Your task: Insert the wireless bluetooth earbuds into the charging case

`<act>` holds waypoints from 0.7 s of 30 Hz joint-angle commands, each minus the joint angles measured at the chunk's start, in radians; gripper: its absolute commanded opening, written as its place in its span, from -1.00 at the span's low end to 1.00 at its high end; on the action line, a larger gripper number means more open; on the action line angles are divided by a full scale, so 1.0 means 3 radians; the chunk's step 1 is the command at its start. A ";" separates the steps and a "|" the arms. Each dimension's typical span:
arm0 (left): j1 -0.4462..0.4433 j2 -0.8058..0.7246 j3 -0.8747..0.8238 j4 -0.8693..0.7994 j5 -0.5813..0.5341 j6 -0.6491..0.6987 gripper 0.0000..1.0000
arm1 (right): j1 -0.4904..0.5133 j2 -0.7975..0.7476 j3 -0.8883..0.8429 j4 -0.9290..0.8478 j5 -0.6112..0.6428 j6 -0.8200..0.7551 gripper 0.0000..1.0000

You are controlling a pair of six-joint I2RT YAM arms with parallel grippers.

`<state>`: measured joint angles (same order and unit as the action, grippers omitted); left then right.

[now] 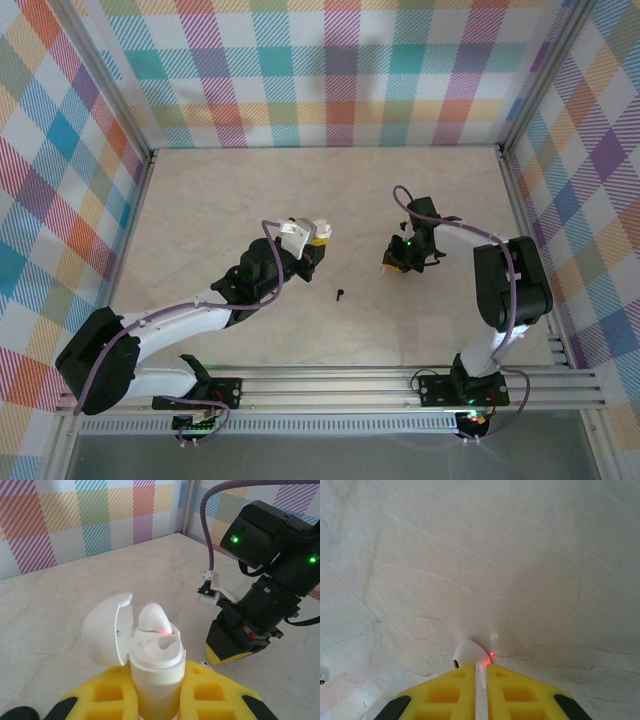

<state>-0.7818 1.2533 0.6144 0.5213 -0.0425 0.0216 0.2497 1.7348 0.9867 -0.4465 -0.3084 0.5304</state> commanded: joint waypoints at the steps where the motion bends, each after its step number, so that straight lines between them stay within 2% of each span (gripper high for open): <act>1: 0.0021 -0.0033 0.0072 0.0003 0.0029 -0.0024 -1.00 | 0.0001 0.0031 -0.0032 0.0076 -0.0081 -0.0076 -0.73; 12: 0.0019 -0.0049 0.0059 0.0006 0.0029 -0.0028 -1.00 | 0.0022 0.0085 -0.0070 0.0138 -0.0112 -0.0073 -0.65; 21: 0.0023 -0.0081 0.0054 -0.0025 0.0029 -0.0022 -1.00 | 0.0057 0.0158 -0.0041 0.0163 -0.0128 -0.0073 -0.51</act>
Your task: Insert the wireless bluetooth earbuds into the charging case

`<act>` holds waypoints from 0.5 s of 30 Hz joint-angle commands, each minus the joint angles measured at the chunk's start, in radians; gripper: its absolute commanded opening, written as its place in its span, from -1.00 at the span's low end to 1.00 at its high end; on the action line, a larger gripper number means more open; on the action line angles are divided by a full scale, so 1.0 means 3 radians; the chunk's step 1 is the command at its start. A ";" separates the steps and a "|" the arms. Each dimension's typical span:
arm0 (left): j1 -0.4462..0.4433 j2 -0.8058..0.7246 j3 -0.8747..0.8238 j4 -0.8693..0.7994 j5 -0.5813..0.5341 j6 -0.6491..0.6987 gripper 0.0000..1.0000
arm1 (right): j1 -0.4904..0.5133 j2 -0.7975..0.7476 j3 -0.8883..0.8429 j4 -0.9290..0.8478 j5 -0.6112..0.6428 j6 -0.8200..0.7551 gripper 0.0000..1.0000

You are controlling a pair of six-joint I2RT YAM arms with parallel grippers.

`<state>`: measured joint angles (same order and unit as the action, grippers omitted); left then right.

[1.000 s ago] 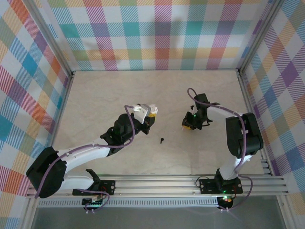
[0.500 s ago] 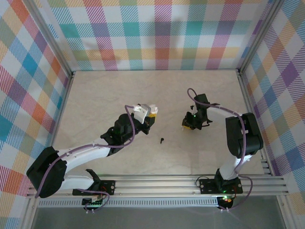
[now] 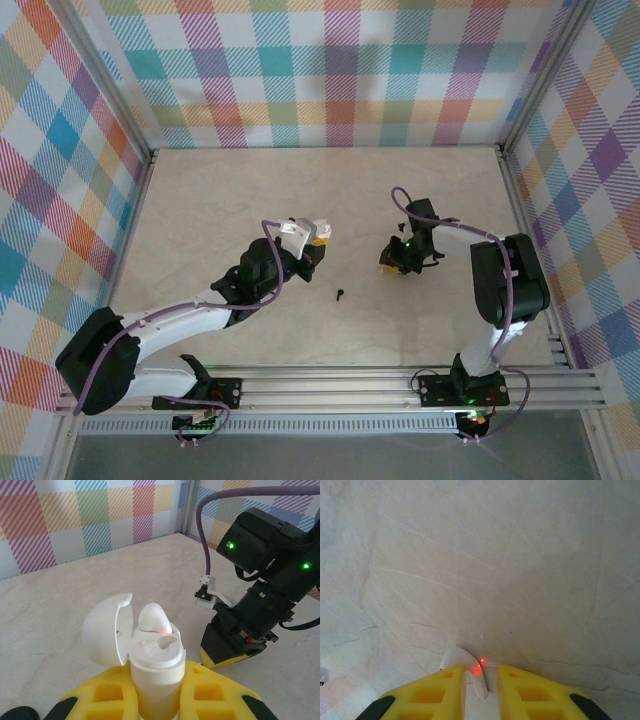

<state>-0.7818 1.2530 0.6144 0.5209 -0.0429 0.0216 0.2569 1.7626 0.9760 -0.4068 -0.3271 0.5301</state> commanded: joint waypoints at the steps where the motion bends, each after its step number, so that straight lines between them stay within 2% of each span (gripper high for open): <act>1: 0.0019 -0.0081 0.0053 -0.0023 0.0030 -0.0025 -1.00 | 0.0034 0.0076 0.0001 0.0032 -0.0065 -0.0074 -0.50; 11: 0.0019 -0.0063 0.0066 -0.0029 0.0034 -0.0019 -1.00 | 0.0197 0.0078 0.0030 -0.0191 0.0218 -0.0186 -0.51; 15: 0.0020 -0.0045 0.0073 -0.0018 0.0041 -0.0021 -1.00 | 0.0282 0.0086 0.0029 -0.0257 0.0355 -0.0233 -0.58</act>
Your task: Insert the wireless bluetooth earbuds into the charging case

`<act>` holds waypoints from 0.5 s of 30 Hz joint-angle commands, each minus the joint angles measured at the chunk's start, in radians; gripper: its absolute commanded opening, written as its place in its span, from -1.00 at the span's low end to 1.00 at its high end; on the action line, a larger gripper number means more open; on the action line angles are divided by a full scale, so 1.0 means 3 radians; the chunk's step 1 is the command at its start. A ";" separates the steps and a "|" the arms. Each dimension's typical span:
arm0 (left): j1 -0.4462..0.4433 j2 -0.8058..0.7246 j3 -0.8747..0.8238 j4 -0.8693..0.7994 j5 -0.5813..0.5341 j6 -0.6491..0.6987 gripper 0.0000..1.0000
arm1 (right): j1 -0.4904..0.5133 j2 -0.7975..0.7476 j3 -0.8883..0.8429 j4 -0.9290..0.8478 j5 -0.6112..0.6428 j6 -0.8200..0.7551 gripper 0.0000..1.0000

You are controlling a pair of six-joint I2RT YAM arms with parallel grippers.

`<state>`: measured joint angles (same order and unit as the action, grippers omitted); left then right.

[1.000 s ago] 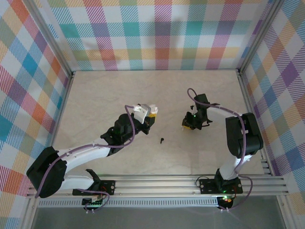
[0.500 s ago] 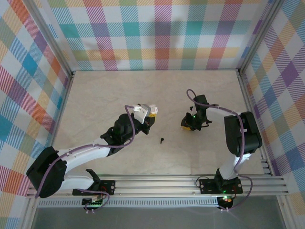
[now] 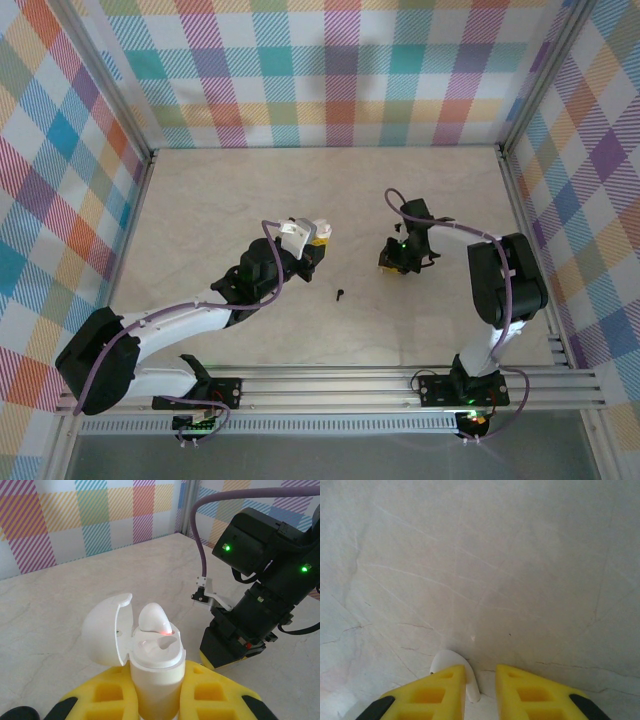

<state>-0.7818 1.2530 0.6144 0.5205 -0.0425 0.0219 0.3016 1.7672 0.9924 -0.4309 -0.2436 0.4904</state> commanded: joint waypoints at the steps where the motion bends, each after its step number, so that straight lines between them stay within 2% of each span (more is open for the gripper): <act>1: 0.0019 -0.0041 0.0074 -0.0017 0.0041 -0.0027 -1.00 | 0.0149 0.0074 -0.0021 -0.0187 0.0094 -0.0106 -0.61; 6: 0.0021 -0.0053 0.0059 -0.0022 0.0041 -0.0041 -1.00 | 0.0242 0.0080 0.0056 -0.0260 0.0156 -0.0119 -0.63; 15: 0.0020 -0.0137 0.0028 -0.0073 0.0024 -0.0045 -1.00 | 0.0258 -0.0424 0.0107 -0.0325 0.0078 -0.0106 -0.56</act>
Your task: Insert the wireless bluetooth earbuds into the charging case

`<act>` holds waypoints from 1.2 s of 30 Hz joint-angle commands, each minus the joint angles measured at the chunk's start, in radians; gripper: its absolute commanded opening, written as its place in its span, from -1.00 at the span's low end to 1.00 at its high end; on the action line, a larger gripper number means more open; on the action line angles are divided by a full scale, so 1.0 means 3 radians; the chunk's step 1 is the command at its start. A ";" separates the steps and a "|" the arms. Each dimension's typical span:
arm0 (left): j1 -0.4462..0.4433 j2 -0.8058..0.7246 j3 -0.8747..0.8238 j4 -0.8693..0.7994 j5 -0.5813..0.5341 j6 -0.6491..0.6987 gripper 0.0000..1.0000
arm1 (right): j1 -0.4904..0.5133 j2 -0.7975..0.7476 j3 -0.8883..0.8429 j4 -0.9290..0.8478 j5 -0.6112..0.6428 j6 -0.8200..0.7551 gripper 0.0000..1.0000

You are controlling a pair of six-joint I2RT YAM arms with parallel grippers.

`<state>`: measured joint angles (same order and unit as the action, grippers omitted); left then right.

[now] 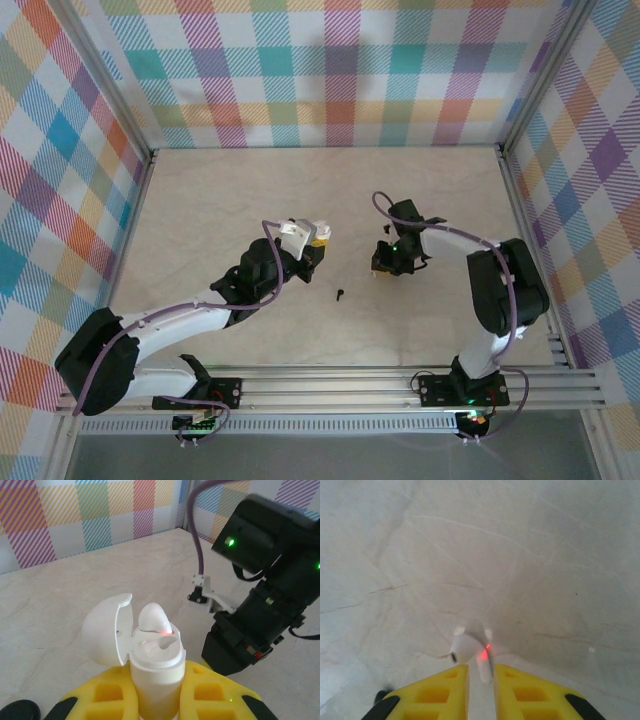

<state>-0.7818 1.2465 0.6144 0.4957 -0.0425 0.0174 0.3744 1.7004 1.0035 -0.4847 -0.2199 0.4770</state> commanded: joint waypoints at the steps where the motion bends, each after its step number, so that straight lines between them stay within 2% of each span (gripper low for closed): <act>1: 0.0021 -0.0119 0.0028 0.0005 0.0022 -0.0031 -1.00 | 0.0014 -0.0225 0.0111 -0.0194 0.0009 -0.0076 -0.55; 5: 0.0022 -0.0125 0.0024 0.0008 0.0018 -0.0043 -1.00 | 0.0043 -0.0186 0.0308 -0.0454 0.0095 -0.0130 -0.50; 11: 0.0019 -0.0135 -0.0014 0.0028 0.0008 -0.0053 -1.00 | 0.0311 0.0068 0.0750 -0.1001 0.0699 -0.0136 -0.45; 14: 0.0020 -0.0146 -0.0033 0.0023 -0.0001 -0.0051 -1.00 | 0.0397 0.0232 0.0946 -0.1173 0.0864 -0.0113 -0.46; 24: 0.0019 -0.0271 -0.0094 -0.0048 -0.0022 0.0021 -1.00 | 0.0511 0.0695 0.1277 -0.1388 0.0928 -0.0084 -0.50; 36: 0.0019 -0.0304 -0.0141 -0.0057 -0.0040 0.0070 -1.00 | 0.0613 0.0920 0.1467 -0.1508 0.1009 -0.0100 -0.56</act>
<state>-0.7818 1.1770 0.5781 0.4690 -0.0460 0.0200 0.5510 1.9564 1.4162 -0.8921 0.0689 0.4549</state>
